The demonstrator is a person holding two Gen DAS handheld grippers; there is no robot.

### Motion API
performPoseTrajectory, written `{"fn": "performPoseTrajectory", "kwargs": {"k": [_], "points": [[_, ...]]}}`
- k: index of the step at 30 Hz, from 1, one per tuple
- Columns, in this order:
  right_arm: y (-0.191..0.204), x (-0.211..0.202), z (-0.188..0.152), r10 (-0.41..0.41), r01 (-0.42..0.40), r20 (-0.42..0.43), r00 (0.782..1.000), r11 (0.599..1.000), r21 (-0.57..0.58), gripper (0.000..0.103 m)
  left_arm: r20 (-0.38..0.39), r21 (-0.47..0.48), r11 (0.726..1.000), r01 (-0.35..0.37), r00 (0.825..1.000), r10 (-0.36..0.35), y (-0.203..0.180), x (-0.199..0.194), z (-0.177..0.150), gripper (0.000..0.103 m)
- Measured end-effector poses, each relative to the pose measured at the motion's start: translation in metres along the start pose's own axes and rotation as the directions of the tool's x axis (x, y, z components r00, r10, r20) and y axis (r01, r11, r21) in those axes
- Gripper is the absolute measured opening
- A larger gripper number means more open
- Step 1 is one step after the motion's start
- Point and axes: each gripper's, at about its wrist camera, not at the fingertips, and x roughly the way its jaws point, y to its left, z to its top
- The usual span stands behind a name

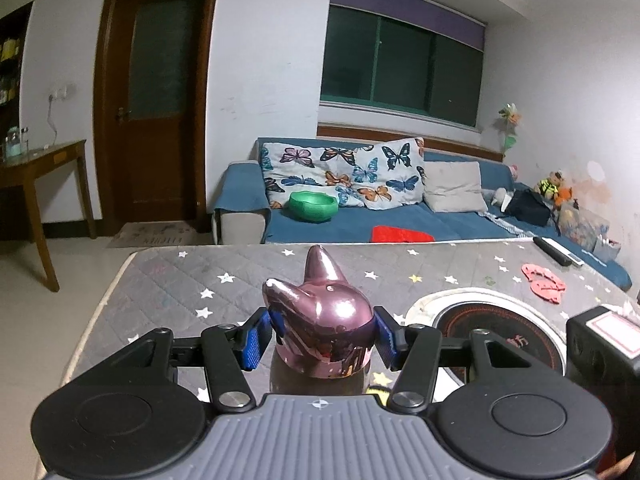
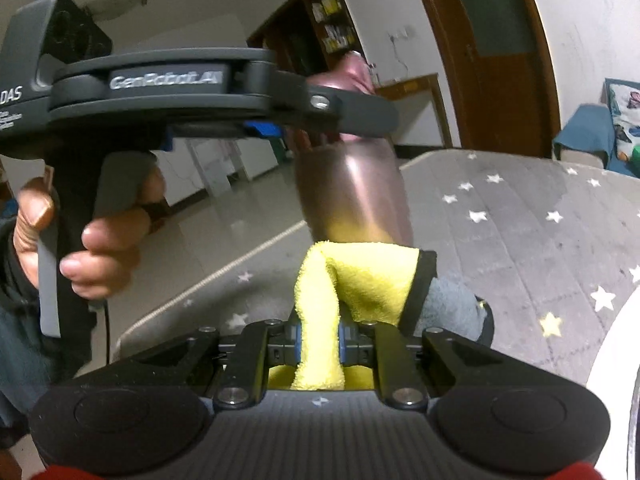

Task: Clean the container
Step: 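Hold the thermos up with the left gripper while the right gripper wipes it with the yellow cloth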

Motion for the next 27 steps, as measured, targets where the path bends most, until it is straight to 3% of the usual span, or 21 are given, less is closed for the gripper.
{"fn": "performPoseTrajectory", "kwargs": {"k": [6,10,15,19,27], "points": [[-0.005,-0.014,0.008,-0.098,0.098,0.001,0.995,0.995,-0.001,0.014,0.001,0.056,0.998,0.024,1.000,-0.024,0.001,-0.004,-0.003,0.058],[-0.004,-0.032,0.024,-0.095,0.096,0.053,0.994,0.995,-0.032,0.014,-0.004,0.094,0.994,0.059,0.998,-0.059,0.003,-0.004,-0.003,0.058],[0.018,-0.050,0.048,-0.060,0.081,0.122,0.991,0.981,-0.175,0.014,-0.015,0.102,0.987,0.125,0.992,-0.124,0.016,-0.001,0.001,0.058],[0.026,-0.046,0.043,-0.034,0.055,0.099,0.994,0.977,-0.208,0.014,-0.013,0.097,0.983,0.155,0.988,-0.155,0.024,0.002,0.002,0.058],[0.012,-0.017,0.010,-0.042,0.042,0.000,0.999,0.989,-0.144,0.015,0.006,0.138,0.972,0.188,0.982,-0.191,0.023,-0.002,-0.003,0.058]]}}
